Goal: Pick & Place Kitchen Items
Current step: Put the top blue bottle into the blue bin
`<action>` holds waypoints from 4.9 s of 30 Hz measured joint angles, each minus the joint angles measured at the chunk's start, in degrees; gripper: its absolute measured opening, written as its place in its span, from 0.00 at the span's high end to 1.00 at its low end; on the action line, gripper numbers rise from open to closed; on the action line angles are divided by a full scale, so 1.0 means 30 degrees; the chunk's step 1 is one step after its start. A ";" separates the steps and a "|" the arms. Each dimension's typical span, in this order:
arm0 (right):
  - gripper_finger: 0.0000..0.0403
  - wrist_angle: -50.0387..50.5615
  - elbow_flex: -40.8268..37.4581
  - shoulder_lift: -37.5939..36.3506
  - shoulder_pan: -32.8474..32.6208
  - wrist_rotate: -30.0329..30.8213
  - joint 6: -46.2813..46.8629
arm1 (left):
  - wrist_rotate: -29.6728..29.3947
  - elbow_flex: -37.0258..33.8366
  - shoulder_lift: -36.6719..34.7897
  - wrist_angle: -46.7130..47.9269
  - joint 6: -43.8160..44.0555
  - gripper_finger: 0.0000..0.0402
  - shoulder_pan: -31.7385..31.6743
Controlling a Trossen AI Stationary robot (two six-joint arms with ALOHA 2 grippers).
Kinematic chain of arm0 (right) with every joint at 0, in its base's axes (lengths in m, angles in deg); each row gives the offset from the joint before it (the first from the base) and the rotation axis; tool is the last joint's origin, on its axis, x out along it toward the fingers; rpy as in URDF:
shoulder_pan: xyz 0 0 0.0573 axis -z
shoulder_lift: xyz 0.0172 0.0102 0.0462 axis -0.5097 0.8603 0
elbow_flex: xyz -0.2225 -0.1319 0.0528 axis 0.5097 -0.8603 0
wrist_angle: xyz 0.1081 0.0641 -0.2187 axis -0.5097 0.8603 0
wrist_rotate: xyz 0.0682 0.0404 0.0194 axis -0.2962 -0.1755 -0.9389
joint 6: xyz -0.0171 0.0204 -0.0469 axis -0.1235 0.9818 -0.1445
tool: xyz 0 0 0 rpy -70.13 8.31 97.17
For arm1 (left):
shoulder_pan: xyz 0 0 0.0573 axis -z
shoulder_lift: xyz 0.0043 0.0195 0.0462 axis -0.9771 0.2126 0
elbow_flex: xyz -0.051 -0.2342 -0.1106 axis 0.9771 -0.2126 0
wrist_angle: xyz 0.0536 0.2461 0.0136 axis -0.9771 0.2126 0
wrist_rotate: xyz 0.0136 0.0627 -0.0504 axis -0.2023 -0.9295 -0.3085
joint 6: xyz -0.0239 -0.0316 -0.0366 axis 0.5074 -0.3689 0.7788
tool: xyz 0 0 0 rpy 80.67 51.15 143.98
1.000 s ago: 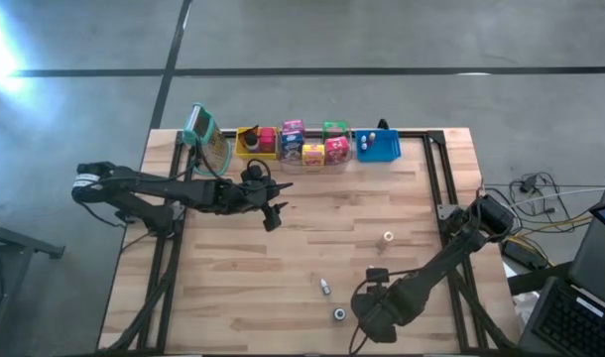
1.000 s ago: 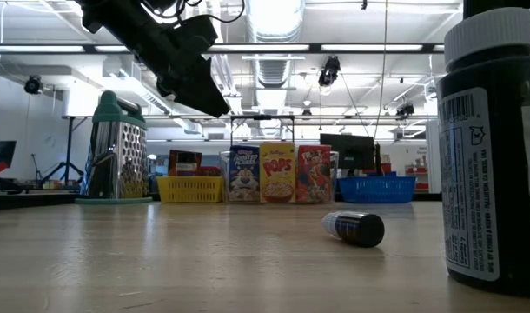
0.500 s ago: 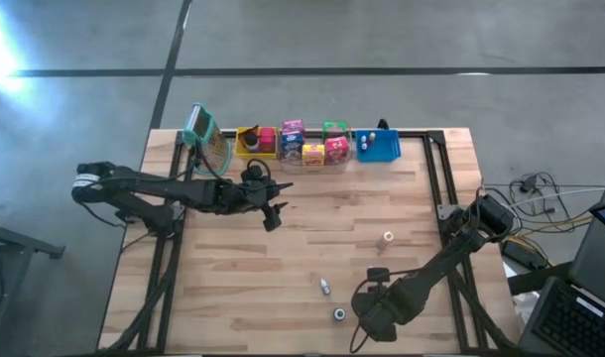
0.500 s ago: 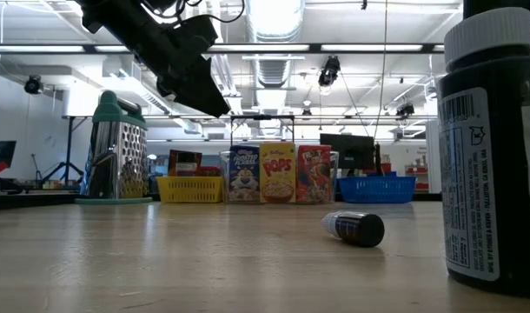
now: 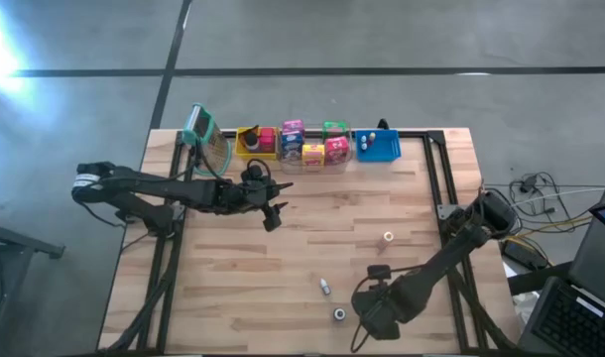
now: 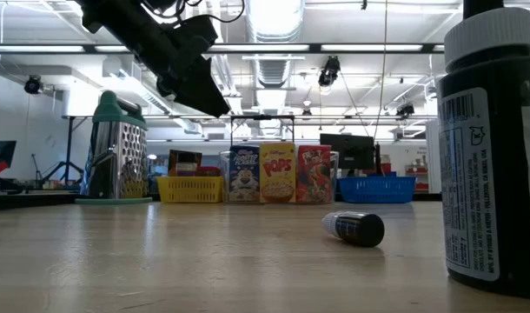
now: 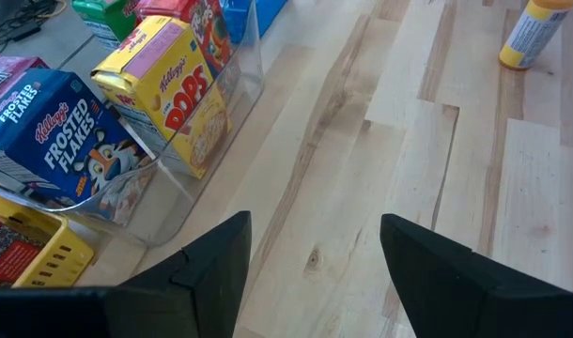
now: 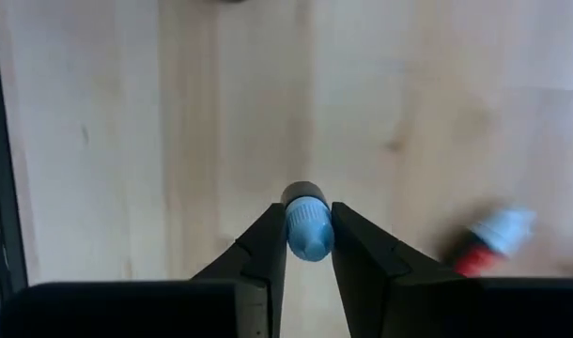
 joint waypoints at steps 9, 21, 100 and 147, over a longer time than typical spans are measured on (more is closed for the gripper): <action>0.84 0.3700 0.0629 -0.4173 0.2363 0.2280 -0.2030 | 0.0000 -0.0002 0.0000 0.0000 0.0000 0.39 0.0002; 0.84 0.3986 0.0408 -0.9766 0.9199 0.3104 -0.6854 | 0.0000 0.0003 0.0000 -0.0005 0.0000 0.39 0.0001; 0.84 0.0213 0.0328 -0.2408 2.8116 -0.1043 -1.5226 | 0.0000 0.0001 0.0004 -0.0007 0.0000 0.39 0.0002; 0.82 -0.4642 -0.1763 0.0037 2.8523 -0.1977 -1.3736 | 0.0000 0.0002 0.0002 -0.0003 0.0000 0.39 -0.0002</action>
